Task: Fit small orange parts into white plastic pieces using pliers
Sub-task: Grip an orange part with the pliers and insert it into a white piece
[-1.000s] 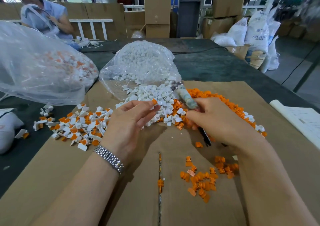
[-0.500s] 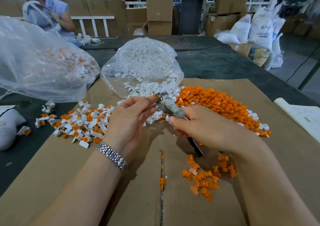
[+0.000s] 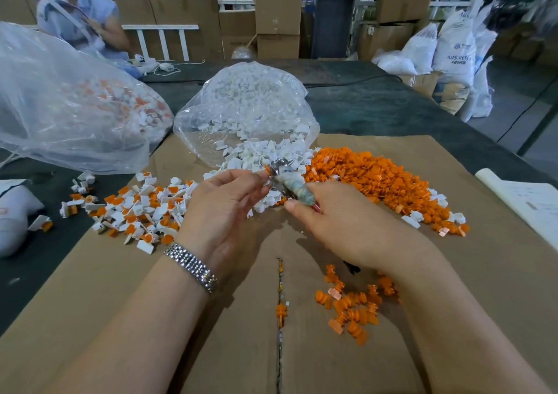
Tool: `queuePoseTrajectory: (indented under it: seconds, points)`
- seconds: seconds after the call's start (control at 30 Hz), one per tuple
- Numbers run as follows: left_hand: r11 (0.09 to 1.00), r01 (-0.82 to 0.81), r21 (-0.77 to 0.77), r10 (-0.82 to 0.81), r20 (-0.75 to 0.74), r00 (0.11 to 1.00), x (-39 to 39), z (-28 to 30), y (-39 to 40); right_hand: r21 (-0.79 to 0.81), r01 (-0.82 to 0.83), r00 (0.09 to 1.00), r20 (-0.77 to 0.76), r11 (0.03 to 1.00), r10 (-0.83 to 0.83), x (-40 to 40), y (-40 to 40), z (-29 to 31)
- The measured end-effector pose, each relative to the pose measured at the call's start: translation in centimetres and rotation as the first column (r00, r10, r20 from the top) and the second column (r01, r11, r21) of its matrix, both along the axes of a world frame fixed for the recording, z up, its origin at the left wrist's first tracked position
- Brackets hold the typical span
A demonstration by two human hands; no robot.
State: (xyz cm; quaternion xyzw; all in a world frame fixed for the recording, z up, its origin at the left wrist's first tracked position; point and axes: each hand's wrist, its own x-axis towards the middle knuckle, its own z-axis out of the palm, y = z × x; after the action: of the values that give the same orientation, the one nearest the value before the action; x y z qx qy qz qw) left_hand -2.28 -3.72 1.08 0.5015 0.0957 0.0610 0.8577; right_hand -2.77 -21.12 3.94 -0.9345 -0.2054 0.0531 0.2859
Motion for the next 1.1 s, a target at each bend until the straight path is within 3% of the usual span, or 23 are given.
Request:
queuePoseTrajectory:
  seconds: [0.57,0.7,0.87,1.1]
  points:
    - [0.996,-0.071,0.058,0.069,0.032,0.997,0.7,-0.2,0.9,-0.054,0.057,0.992,0.116,0.997,-0.051,0.3,0.2,-0.7]
    - [0.995,0.050,0.081,-0.054,0.039,0.998,0.5,-0.2,0.7,-0.144,0.234,0.958,0.202,0.961,-0.203,1.3,-1.2,-0.9]
    - [0.986,0.165,0.014,-0.165,0.011,0.986,0.1,0.3,0.1,-0.279,0.461,0.877,0.284,0.842,-0.387,2.8,-2.6,-2.2]
    - [0.961,0.227,0.156,-0.244,0.096,0.965,-0.6,0.6,0.2,-0.382,0.477,0.879,0.213,0.791,-0.427,3.5,-2.4,-3.1]
